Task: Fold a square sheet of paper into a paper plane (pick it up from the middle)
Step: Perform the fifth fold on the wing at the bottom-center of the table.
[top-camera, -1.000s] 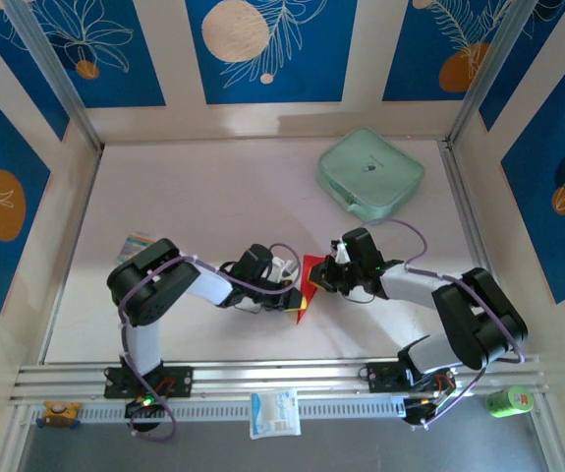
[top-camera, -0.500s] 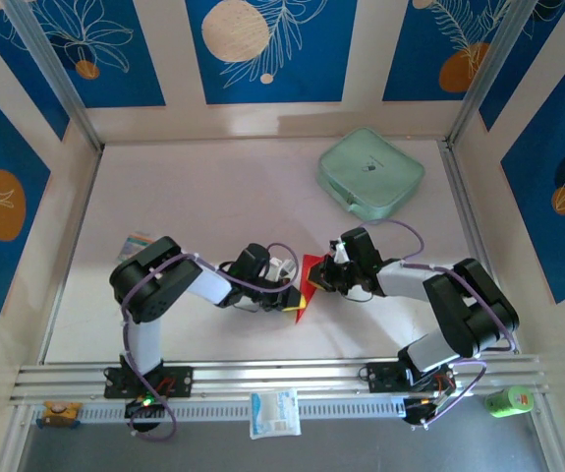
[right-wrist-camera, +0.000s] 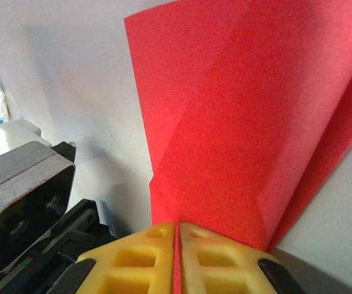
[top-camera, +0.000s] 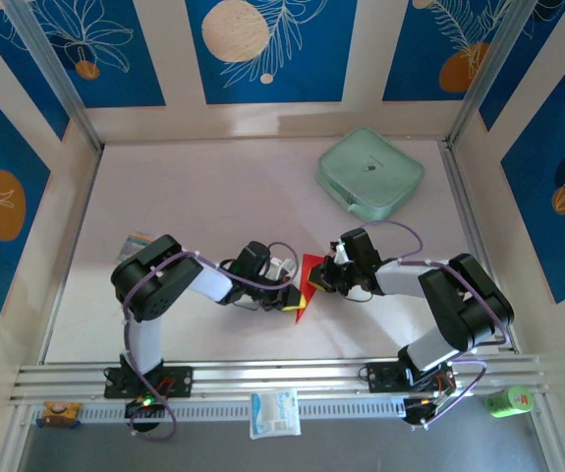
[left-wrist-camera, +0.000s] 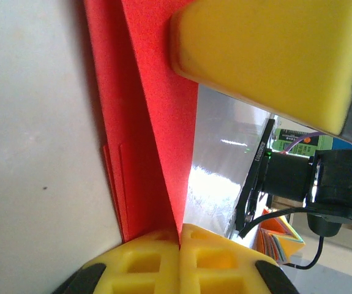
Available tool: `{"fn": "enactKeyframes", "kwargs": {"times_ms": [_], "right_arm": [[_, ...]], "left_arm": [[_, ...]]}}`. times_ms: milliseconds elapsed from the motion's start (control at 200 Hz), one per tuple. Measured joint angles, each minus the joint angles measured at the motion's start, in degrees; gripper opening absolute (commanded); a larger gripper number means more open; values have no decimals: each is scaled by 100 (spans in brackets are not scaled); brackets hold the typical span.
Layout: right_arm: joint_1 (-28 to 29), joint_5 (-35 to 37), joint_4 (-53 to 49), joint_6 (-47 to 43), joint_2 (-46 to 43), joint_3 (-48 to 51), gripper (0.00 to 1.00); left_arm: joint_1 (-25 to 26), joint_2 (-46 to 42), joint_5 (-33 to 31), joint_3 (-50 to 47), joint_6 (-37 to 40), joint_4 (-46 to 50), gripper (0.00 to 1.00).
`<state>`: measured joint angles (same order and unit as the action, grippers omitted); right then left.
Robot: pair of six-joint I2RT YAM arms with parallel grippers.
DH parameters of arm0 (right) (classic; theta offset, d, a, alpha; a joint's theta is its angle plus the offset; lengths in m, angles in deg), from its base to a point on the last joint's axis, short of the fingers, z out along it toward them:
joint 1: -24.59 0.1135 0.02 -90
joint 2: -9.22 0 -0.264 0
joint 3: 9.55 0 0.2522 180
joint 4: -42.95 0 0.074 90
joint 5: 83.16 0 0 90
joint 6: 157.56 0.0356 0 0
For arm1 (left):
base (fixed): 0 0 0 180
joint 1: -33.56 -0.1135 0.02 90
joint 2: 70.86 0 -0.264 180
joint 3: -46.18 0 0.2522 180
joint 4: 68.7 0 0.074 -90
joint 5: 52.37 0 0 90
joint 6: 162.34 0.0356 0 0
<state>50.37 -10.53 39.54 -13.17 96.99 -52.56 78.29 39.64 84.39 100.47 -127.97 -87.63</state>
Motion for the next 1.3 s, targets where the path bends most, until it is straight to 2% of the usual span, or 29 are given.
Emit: {"fn": "enactKeyframes", "kwargs": {"times_ms": [565,690,830,925,1180,1255,1300], "right_arm": [[-4,-94,-33,2,426,-238,11],[-2,-114,-181,2,505,-361,10],[-4,-107,-221,4,546,-417,10],[-4,-107,-221,4,546,-417,10],[11,-96,-238,7,549,-433,10],[37,-79,-249,7,555,-442,10],[46,-70,-251,7,557,-446,10]], "left_arm": [[-22,4,22,50,17,149,0],[-22,-15,15,52,55,177,16],[-31,-149,-4,57,179,380,19],[-31,-227,-50,57,293,570,19],[-33,-321,-138,72,599,1012,5],[-31,-321,-133,87,654,1082,5],[-20,-321,-133,103,673,1117,9]]}}
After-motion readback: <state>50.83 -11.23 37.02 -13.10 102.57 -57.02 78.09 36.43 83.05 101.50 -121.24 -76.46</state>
